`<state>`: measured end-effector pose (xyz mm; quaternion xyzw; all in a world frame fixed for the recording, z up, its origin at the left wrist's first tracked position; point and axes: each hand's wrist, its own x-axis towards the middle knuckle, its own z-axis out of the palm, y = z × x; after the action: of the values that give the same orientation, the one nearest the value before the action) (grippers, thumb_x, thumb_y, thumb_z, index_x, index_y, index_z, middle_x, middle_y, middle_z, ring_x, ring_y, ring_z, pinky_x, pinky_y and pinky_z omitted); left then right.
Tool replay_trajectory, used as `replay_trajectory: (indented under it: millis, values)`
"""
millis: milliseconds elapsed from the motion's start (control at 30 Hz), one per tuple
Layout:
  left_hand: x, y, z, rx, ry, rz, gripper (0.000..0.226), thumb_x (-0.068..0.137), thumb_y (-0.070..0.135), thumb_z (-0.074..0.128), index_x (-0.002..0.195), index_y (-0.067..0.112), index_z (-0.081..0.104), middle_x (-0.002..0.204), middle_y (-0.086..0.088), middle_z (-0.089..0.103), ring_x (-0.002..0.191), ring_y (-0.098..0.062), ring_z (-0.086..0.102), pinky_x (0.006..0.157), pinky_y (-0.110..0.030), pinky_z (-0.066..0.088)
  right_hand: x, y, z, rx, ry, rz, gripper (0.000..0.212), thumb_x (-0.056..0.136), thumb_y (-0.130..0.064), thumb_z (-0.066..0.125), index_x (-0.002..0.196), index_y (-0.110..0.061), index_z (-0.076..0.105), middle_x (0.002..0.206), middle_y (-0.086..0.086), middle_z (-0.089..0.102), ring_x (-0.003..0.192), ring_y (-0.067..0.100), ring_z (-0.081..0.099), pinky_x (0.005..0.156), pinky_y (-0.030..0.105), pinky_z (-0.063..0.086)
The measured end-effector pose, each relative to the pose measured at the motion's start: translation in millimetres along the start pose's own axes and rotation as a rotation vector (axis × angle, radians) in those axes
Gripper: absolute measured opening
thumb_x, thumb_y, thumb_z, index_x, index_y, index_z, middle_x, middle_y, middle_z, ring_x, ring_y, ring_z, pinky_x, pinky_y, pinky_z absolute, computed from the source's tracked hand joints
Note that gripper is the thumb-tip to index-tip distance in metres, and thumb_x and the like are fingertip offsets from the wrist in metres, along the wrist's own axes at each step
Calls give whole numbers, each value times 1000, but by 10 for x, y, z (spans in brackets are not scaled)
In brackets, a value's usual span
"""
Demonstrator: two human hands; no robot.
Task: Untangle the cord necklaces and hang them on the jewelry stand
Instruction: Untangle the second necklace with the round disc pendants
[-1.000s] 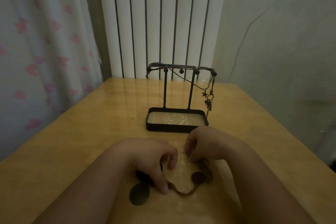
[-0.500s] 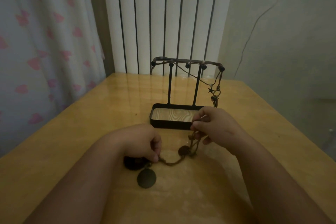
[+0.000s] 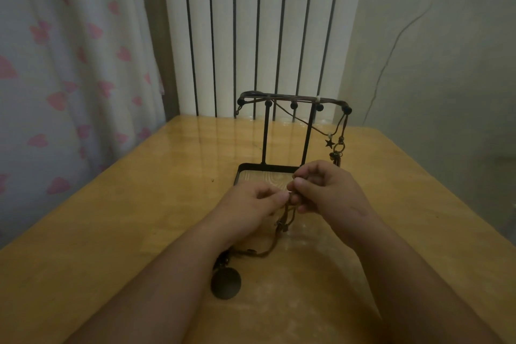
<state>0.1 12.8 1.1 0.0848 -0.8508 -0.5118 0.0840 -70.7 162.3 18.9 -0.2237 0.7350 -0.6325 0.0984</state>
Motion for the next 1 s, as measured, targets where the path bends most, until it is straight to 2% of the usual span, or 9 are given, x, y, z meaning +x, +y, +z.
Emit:
replay_trajectory:
  millis: [100, 233, 367, 533, 700, 800, 867, 933, 1000]
  values:
    - [-3, 28, 42, -20, 43, 34, 10, 92, 30, 65, 85, 32, 72, 81, 14, 68, 82, -1, 61, 71, -23, 43, 0, -12, -6, -23, 12, -12, 9, 91, -4, 63, 99, -8, 63, 84, 15, 72, 63, 14, 68, 56, 21, 55]
    - [-1, 69, -3, -62, 32, 57, 8, 95, 23, 61, 91, 28, 66, 87, 10, 72, 82, -2, 65, 75, -25, 47, 0, -36, -46, -60, 8, 14, 9, 91, -12, 65, 100, -12, 64, 81, 9, 70, 59, 9, 62, 54, 22, 52]
    - [-1, 91, -50, -175, 93, 37, 11, 97, 21, 57, 101, 25, 66, 87, 5, 75, 84, -7, 69, 79, -31, 54, 18, -54, -124, -84, 48, 57, 8, 91, -19, 65, 97, -13, 67, 78, 4, 66, 64, 14, 53, 62, 32, 45]
    - [21, 46, -156, -362, 169, 11, 20, 96, 10, 57, 96, 22, 73, 95, -2, 73, 95, -19, 69, 83, -35, 58, 29, -45, -200, -108, -10, 107, 18, 93, -26, 62, 96, -11, 70, 72, 7, 57, 56, 16, 40, 50, 29, 31]
    - [41, 40, -166, -512, 111, -17, 21, 98, 4, 51, 104, 14, 67, 87, -8, 70, 67, -16, 66, 63, -30, 54, 35, -71, -193, -78, -59, 120, 19, 91, -6, 56, 92, -12, 73, 74, 9, 61, 64, 21, 43, 56, 30, 33]
    - [7, 68, -226, -418, 104, -12, 17, 98, 17, 56, 103, 20, 71, 75, 4, 66, 53, -5, 52, 50, -20, 39, 14, -101, -192, -65, -95, 125, 27, 83, 7, 53, 92, -10, 72, 87, 10, 68, 76, 31, 53, 63, 32, 41]
    - [-11, 78, -260, -190, 127, 16, 14, 93, 32, 62, 101, 28, 73, 84, 11, 68, 67, 1, 58, 60, -18, 42, -2, -110, -199, -75, -127, 121, 27, 84, 9, 55, 95, -10, 71, 96, 9, 71, 88, 28, 63, 70, 33, 46]
    - [-18, 79, -271, 14, 144, 41, 9, 90, 35, 67, 96, 34, 74, 94, 11, 68, 89, -4, 61, 72, -23, 46, -14, -108, -194, -85, -152, 118, 26, 87, 8, 57, 98, -12, 70, 92, 4, 73, 82, 14, 67, 72, 32, 47]
    - [-28, 90, -275, 103, 150, 33, 7, 91, 31, 67, 90, 32, 73, 91, 9, 67, 88, -7, 59, 71, -24, 44, -22, -89, -179, -231, -125, 83, 23, 89, 0, 62, 97, -19, 70, 87, -1, 74, 74, 4, 66, 67, 25, 47]
